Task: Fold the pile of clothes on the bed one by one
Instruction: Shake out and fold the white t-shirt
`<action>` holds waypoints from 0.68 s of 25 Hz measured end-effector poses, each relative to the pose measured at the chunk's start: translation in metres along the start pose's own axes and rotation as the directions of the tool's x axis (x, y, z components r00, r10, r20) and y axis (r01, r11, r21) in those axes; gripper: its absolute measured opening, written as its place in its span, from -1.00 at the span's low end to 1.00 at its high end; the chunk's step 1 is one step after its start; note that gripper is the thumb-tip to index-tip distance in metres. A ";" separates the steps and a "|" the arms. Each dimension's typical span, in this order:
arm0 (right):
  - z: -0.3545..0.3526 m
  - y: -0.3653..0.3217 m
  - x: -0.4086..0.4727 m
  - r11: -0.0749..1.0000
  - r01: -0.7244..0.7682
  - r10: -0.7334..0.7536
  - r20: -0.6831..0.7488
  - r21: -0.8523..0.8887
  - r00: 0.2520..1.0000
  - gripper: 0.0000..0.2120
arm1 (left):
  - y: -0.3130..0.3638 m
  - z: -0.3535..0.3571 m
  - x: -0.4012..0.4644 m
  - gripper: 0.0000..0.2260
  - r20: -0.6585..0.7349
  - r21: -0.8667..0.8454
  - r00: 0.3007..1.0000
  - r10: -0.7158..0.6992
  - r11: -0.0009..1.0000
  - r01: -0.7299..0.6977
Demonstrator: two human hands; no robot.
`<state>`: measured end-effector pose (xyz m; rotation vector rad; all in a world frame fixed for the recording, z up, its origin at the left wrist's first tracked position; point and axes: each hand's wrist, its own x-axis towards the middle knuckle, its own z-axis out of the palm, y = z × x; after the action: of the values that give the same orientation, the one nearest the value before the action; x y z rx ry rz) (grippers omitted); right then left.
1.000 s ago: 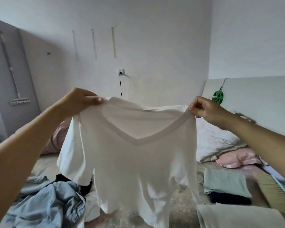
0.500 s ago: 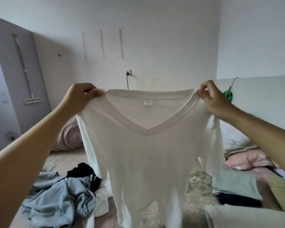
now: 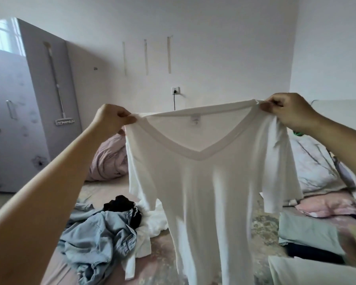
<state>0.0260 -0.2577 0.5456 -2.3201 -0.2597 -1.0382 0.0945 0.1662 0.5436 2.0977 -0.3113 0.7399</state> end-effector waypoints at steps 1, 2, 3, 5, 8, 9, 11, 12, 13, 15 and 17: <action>-0.004 -0.002 -0.002 0.999 -0.031 0.031 0.031 0.018 0.999 -0.78 | 0.004 -0.001 -0.003 -0.91 0.019 -0.194 0.998 -0.056 0.979 0.059; -0.008 -0.005 -0.004 0.998 -0.055 0.055 0.056 0.002 0.997 -0.78 | 0.008 -0.002 -0.006 -0.90 0.026 -0.330 0.996 -0.081 0.940 0.085; -0.013 -0.009 -0.005 0.996 -0.073 0.076 0.070 -0.049 0.995 -0.79 | 0.012 -0.004 -0.008 -0.88 0.007 -0.375 0.997 -0.083 0.923 0.079; -0.021 -0.017 -0.006 0.982 -0.099 0.110 0.063 -0.158 0.992 -0.83 | 0.019 -0.006 -0.011 -0.87 -0.095 -0.262 0.995 -0.030 0.965 0.004; -0.030 -0.031 -0.008 0.974 -0.226 0.223 0.091 0.029 0.971 -0.87 | 0.030 -0.012 -0.020 -0.89 -0.219 0.152 0.960 0.174 0.978 -0.142; -0.032 -0.035 -0.009 0.945 -0.286 0.268 0.123 0.158 0.956 -0.88 | 0.033 -0.014 -0.023 -0.86 -0.227 0.310 0.944 0.238 0.937 -0.161; -0.030 -0.038 -0.011 0.943 -0.281 0.268 0.092 0.178 0.959 -0.86 | 0.036 -0.016 -0.030 -0.81 -0.236 0.512 0.920 0.312 0.845 -0.155; -0.029 -0.039 -0.013 0.973 -0.225 0.223 0.037 0.056 0.974 -0.85 | 0.037 -0.017 -0.033 -0.80 -0.255 0.539 0.913 0.319 0.831 -0.140; -0.027 -0.041 -0.015 0.985 -0.155 0.154 -0.022 -0.079 0.988 -0.83 | 0.037 -0.018 -0.037 -0.80 -0.283 0.538 0.908 0.310 0.835 -0.117; -0.023 -0.048 -0.025 0.963 -0.072 0.047 -0.102 -0.259 0.994 -0.82 | 0.039 -0.023 -0.044 -0.80 -0.358 0.484 0.892 0.275 0.872 -0.075; -0.020 -0.055 -0.035 0.941 -0.044 -0.014 -0.170 -0.334 0.985 -0.79 | 0.040 -0.030 -0.052 -0.79 -0.425 0.411 0.862 0.276 0.907 -0.088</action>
<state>-0.0322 -0.2224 0.5539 -2.5048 0.0069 -1.3541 0.0231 0.1637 0.5518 2.1642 -0.0987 1.5047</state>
